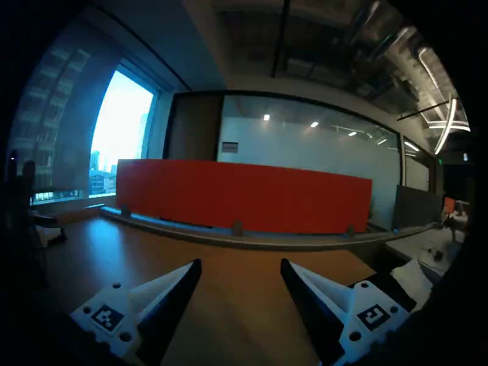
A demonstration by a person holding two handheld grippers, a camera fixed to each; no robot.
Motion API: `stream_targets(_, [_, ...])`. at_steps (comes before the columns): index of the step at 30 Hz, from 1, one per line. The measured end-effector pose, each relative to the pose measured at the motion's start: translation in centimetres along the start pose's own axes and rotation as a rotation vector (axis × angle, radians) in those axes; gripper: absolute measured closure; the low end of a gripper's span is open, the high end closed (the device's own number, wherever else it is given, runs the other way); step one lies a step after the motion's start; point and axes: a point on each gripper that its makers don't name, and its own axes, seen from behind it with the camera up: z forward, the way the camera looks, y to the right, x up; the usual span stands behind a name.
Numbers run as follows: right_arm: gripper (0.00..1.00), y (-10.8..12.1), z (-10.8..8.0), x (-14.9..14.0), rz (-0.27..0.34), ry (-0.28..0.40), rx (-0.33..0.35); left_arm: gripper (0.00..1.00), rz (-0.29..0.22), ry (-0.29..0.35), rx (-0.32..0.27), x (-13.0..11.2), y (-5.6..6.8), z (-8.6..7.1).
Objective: Fold towel
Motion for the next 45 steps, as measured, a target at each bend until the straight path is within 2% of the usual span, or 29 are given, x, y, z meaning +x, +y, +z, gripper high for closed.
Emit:
stream_targets(7, [0.0,0.3,0.0,0.4,-0.002,-0.007,0.002,0.14,0.002,0.004,0.02,-1.5,-0.4,0.1])
stream_targets(13, [0.0,0.2,0.2,0.3,-0.002,-0.005,0.004,0.14,-0.005,0.01,0.039,-2.9,-1.5,-0.2])
stream_targets(21, [0.0,-1.1,0.3,-0.3,-0.007,0.003,0.022,0.14,-0.018,0.029,0.059,-3.9,-3.3,-0.7])
stream_targets(24, [0.0,-1.7,0.1,-0.4,-0.01,0.004,0.033,0.14,-0.029,0.04,0.062,-4.0,-3.6,-0.8])
stream_targets(36, [0.0,-2.2,-0.3,-0.1,-0.019,0.017,0.041,0.14,-0.034,0.084,0.057,-3.7,-3.6,-1.3])
stream_targets(45, [0.0,-1.1,0.3,-0.3,-0.012,0.032,0.005,0.13,-0.031,0.104,0.053,-3.4,-3.5,-1.6])
